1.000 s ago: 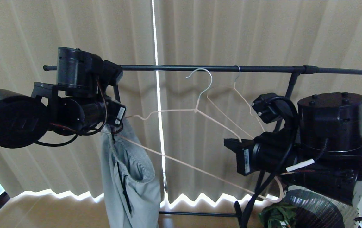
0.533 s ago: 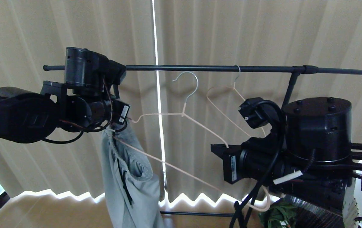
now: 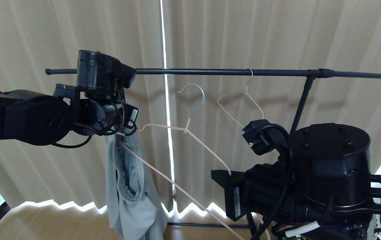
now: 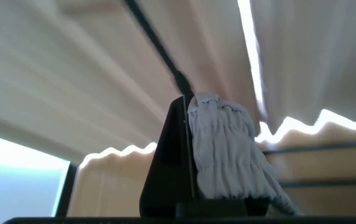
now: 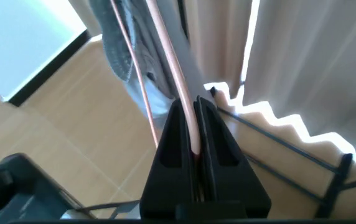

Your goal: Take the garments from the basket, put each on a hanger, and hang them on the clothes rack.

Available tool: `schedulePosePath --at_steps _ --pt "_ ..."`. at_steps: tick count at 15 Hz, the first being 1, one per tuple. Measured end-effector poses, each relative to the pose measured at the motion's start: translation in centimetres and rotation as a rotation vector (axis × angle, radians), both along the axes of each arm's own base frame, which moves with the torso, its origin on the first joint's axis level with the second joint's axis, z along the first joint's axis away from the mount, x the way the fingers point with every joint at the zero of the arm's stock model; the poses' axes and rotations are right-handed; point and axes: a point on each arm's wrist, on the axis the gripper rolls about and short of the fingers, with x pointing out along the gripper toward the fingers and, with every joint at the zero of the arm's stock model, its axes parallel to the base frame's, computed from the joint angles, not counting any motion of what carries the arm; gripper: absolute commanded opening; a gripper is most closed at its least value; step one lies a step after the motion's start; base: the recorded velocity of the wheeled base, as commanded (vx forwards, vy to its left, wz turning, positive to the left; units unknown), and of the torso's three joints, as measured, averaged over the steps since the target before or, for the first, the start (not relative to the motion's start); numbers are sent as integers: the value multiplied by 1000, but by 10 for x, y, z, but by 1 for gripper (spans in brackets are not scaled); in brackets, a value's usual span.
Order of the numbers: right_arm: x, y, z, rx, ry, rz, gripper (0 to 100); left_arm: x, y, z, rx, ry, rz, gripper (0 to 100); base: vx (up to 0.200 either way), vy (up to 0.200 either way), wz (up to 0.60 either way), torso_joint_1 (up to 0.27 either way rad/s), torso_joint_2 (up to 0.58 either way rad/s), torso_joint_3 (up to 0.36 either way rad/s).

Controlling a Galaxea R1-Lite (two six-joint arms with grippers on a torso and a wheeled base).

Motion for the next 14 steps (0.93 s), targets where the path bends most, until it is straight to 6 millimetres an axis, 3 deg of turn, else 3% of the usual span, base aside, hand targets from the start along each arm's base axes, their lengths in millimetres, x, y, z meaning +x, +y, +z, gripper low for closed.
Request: schedulePosePath --at_steps 4,14 --pt "7 5 -8 -37 -7 -57 0 1 3 2 20 8 21 0 0 0 0 0 0 0" --pt "34 21 -2 12 -26 -174 0 -24 13 10 41 61 23 0 0 0 0 0 0 0"
